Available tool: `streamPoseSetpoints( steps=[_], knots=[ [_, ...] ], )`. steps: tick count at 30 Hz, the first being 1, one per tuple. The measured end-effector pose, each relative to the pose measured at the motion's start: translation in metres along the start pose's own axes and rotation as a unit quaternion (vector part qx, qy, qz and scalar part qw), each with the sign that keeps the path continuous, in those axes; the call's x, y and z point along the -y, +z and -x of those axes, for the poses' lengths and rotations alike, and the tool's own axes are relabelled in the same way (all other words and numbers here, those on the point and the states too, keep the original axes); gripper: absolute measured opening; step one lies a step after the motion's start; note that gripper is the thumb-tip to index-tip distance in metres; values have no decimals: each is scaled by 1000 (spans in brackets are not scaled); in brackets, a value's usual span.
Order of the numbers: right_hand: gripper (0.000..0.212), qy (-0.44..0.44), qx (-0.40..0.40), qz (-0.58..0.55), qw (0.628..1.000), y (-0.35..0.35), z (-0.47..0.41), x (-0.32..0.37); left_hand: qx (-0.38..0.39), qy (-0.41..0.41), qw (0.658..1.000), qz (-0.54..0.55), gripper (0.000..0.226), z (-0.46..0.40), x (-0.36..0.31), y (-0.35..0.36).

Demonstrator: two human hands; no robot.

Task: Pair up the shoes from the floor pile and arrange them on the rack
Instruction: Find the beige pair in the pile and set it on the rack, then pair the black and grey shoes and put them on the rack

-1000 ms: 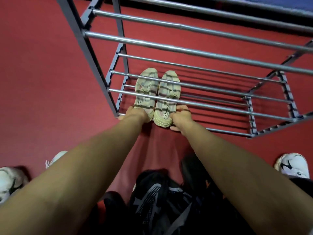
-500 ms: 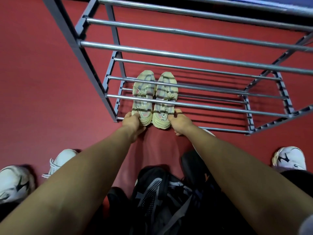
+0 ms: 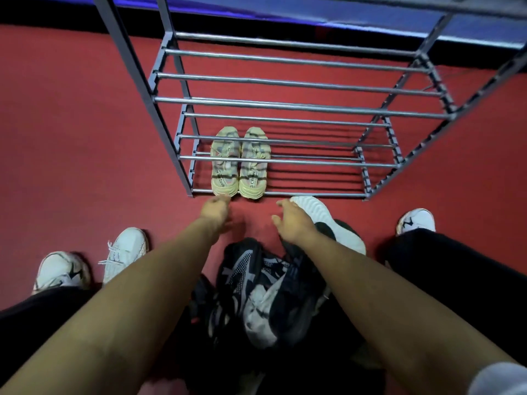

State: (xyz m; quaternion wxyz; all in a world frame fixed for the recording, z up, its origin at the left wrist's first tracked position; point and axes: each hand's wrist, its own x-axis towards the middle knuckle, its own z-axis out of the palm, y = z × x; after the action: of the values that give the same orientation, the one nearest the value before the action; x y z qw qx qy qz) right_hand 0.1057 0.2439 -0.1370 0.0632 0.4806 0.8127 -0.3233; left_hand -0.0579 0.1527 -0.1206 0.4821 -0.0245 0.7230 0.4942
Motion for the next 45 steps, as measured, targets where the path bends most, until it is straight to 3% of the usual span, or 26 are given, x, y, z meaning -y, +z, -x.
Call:
streamPoseSetpoints(
  steps=[8, 11, 14, 16, 18, 20, 25, 28, 30, 32, 35, 38, 45],
  knots=[
    [37, 12, -111, 42, 993, -9, 116, -21, 76, 49, 991, -102, 11, 95, 53, 28],
    [34, 39, -164, -8, 986, 4, 154, -33, 113, 55, 974, -188, 27, 112, 87, 38],
    [42, 145, -189, -90, 967, 28, 182, -50, 139, 30, 937, -318, 20, 130, 117, 40],
    [55, 256, -138, -174, 941, 45, 192, -62, 148, 4, 916, -372, 40, 146, 131, 40],
    [55, 321, -49, -288, 901, 55, 196, -66, 145, -7, 927, -346, 40, 155, 138, 40],
    [42, 315, -3, -369, 875, 50, 196, -63, 139, -21, 943, -303, 44, 160, 142, 38],
    [43, 288, -14, -514, 808, 33, 188, -54, 159, -115, 976, -93, 43, 171, 142, 22],
    [39, 244, 17, -629, 738, 30, 183, -58, 123, -96, 988, 2, 35, 163, 143, 11],
    [33, 211, 20, -666, 715, 30, 183, -60, 86, -67, 992, 58, 23, 160, 142, 6],
    [23, 186, 0, -670, 718, 31, 181, -57, 34, -14, 996, 80, 14, 158, 139, 0],
    [13, 173, -38, -649, 740, 24, 185, -47, -68, 46, 996, 21, 17, 148, 140, -21],
    [12, 190, -48, -640, 743, 23, 185, -51, -159, 42, 986, -27, 19, 119, 157, -52],
    [13, 223, -68, -644, 728, 27, 184, -63, -56, 36, 998, -13, 21, 139, 149, -47]
  ],
)
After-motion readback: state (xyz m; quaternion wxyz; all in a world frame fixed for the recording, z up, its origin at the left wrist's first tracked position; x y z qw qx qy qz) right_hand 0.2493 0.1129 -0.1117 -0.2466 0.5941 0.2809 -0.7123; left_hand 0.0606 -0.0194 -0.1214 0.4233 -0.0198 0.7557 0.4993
